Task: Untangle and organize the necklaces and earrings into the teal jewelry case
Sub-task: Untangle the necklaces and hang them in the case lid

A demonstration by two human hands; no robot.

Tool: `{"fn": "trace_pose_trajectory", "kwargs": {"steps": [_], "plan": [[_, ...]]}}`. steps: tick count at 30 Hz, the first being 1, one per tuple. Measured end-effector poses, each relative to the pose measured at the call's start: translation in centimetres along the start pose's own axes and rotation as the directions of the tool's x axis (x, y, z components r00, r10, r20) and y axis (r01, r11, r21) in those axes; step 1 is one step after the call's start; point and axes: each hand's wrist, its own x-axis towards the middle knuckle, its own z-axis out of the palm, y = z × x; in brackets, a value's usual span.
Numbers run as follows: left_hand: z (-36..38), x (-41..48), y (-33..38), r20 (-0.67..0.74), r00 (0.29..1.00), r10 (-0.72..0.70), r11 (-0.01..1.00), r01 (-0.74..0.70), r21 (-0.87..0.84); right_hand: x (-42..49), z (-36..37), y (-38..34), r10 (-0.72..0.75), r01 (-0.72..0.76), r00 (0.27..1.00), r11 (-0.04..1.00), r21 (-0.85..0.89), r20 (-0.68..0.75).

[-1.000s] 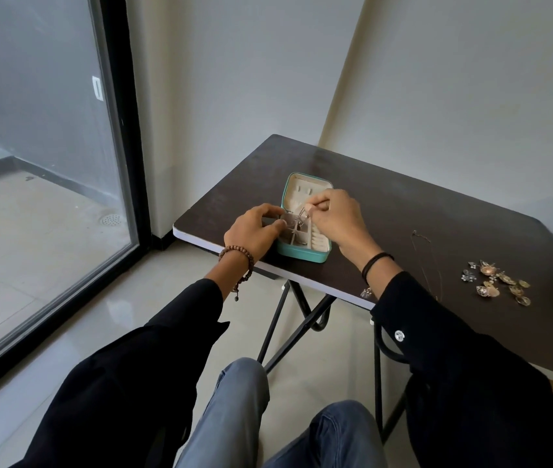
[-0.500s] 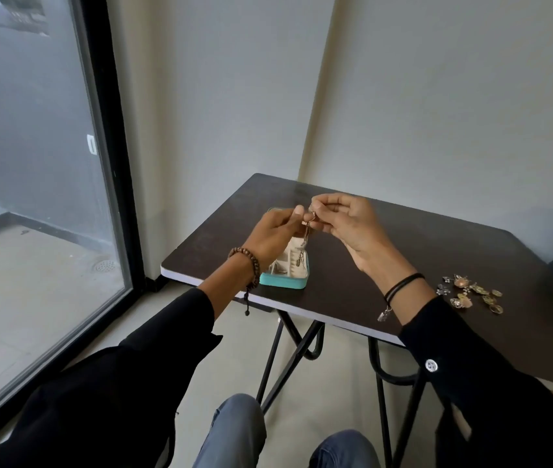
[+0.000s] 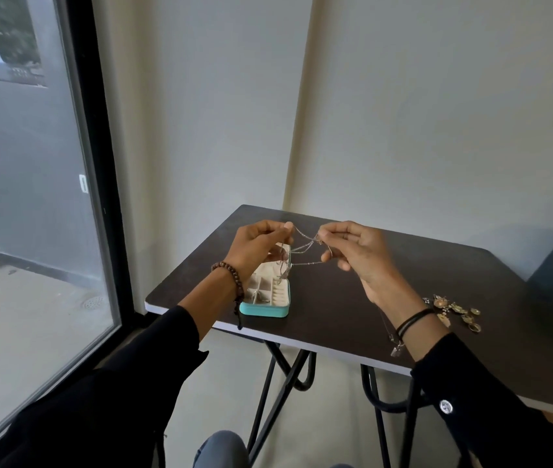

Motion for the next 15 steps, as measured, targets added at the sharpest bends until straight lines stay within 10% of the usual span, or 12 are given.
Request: {"fn": "trace_pose_trajectory", "kwargs": {"steps": [15], "plan": [[1.7, 0.0, 1.2, -0.069, 0.998, 0.009, 1.000, -0.009, -0.008, -0.7, -3.0, 0.6, 0.036, -0.036, 0.996, 0.999, -0.001, -0.079]]}}
